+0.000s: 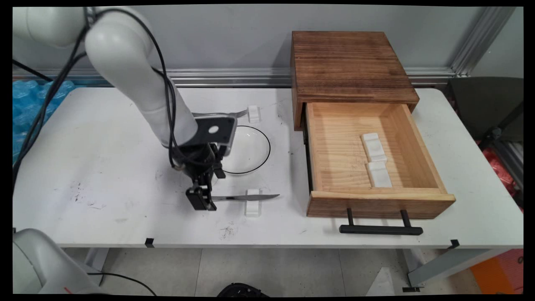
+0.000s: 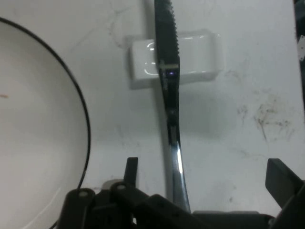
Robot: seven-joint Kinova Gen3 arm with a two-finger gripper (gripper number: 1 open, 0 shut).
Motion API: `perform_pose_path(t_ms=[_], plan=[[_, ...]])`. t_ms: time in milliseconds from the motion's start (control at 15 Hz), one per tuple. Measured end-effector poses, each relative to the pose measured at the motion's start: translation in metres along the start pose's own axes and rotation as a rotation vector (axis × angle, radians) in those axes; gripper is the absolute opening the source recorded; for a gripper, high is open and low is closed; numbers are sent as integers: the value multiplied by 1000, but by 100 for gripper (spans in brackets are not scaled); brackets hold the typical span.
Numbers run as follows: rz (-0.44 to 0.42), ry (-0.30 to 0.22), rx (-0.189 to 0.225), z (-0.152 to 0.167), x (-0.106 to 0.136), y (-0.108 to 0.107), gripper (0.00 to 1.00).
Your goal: Pick up the knife from the right of the white plate
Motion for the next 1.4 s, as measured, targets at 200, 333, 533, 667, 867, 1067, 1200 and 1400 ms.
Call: perform_pose_path(t_ms=[200, 333, 533, 667, 867, 1067, 1200, 1400], plan=[[-3, -2, 10, 19, 3, 6, 100], [-11, 0, 18, 29, 6, 9, 100], [-26, 5, 31, 38, 10, 12, 100], [-33, 7, 38, 40, 12, 12, 100], [-47, 10, 49, 42, 14, 13, 100], [-58, 10, 57, 41, 14, 13, 100], [-69, 9, 65, 40, 13, 14, 100], [-83, 8, 79, 40, 13, 13, 0]])
